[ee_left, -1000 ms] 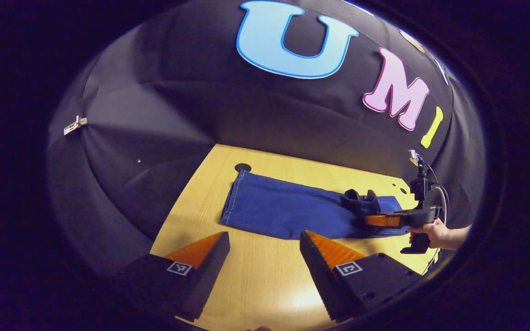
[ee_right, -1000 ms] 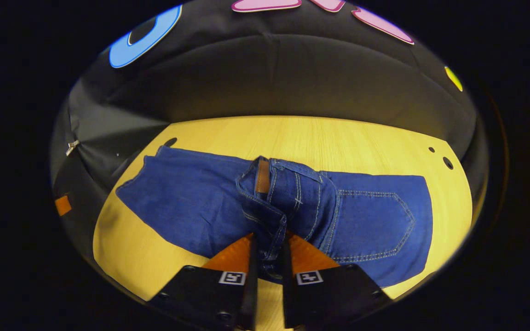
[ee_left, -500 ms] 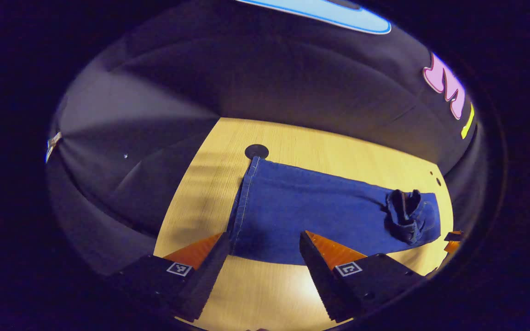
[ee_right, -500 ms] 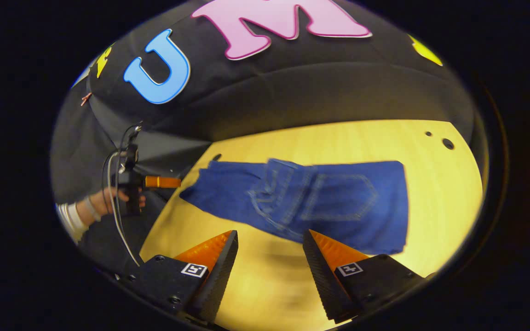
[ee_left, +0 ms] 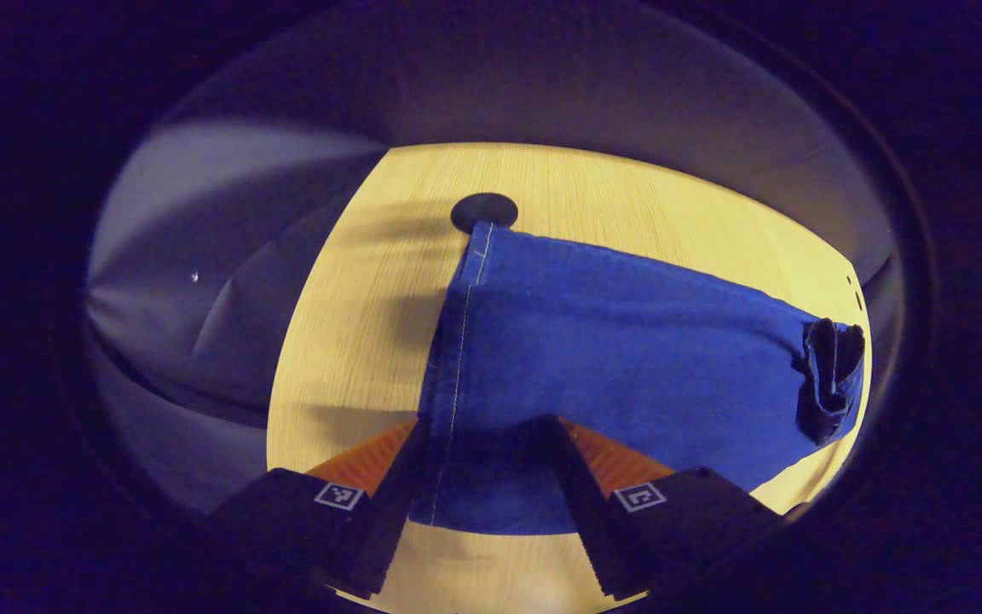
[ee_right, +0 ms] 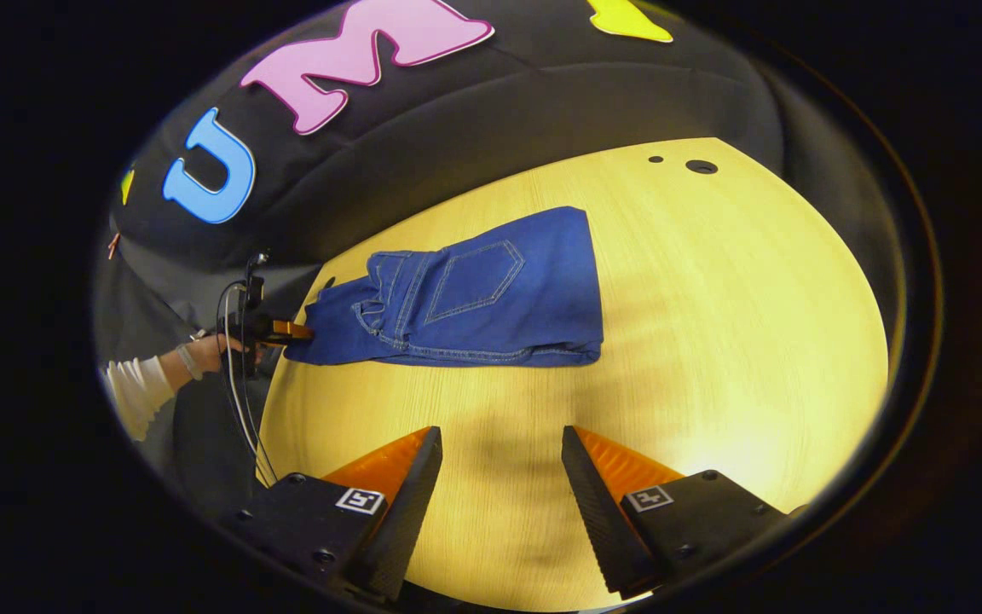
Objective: Grasp the waist and the cuffs of the jeans and fold them to make the two legs overlap; first hold the waist and fold one-third of the jeans toward the cuffs, then hold the cuffs and fold the remaining one-third in the same direction to finish folding.
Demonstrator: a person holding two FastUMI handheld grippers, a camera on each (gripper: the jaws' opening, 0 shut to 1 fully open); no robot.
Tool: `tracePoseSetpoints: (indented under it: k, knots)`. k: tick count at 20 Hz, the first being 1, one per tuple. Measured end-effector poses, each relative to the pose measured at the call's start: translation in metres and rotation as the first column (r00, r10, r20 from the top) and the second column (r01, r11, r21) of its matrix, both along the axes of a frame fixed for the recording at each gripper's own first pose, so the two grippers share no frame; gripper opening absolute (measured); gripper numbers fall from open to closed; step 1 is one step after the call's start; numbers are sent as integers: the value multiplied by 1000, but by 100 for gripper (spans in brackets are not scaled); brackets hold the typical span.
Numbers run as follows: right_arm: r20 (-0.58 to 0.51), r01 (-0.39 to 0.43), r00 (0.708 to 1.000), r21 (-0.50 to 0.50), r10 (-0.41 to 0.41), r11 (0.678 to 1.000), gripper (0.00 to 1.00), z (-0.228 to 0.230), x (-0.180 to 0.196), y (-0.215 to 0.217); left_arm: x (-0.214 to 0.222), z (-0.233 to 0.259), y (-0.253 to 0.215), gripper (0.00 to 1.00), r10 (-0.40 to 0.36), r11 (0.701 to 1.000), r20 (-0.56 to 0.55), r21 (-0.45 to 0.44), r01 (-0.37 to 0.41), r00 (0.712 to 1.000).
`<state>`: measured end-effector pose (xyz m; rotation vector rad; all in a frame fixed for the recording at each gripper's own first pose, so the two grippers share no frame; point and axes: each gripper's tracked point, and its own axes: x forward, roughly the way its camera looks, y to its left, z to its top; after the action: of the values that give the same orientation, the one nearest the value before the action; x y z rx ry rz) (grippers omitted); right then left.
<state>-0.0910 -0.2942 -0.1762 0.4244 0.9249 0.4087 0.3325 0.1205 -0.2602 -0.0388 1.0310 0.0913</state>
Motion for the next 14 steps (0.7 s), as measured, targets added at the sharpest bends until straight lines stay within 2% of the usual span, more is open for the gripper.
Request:
tracePoseSetpoints:
  k: [2,3,4,5,6,9,11,14]
  knots:
    - [-4,14,1000,35,-14,999,86,4,0,0,0,1,-10,87,-22,1000,0,-8,22,1000]
    - [0,19,1000,47,-19,999,86,6,1,-2,2,3,-18,77,-22,1000,16,-7,22,1000]
    - [4,18,1000,53,-19,998,86,7,1,-2,2,5,-24,23,-18,1000,9,6,17,1000]
    - [13,11,1000,57,-12,998,86,7,2,-1,4,8,-26,19,-21,1000,20,24,20,1000]
    - [15,0,1000,54,-1,999,86,6,1,-1,2,5,-22,10,-12,999,14,35,12,1000]
    - [15,-16,1000,54,15,998,86,6,2,0,-1,9,-26,6,12,1000,5,12,-12,1000]
    - [19,-17,1000,62,15,998,86,7,3,1,-4,27,-39,6,18,998,31,-57,-17,999]
    - [30,-17,999,65,15,998,86,8,5,-1,-5,83,-76,6,-11,984,142,-177,36,990]
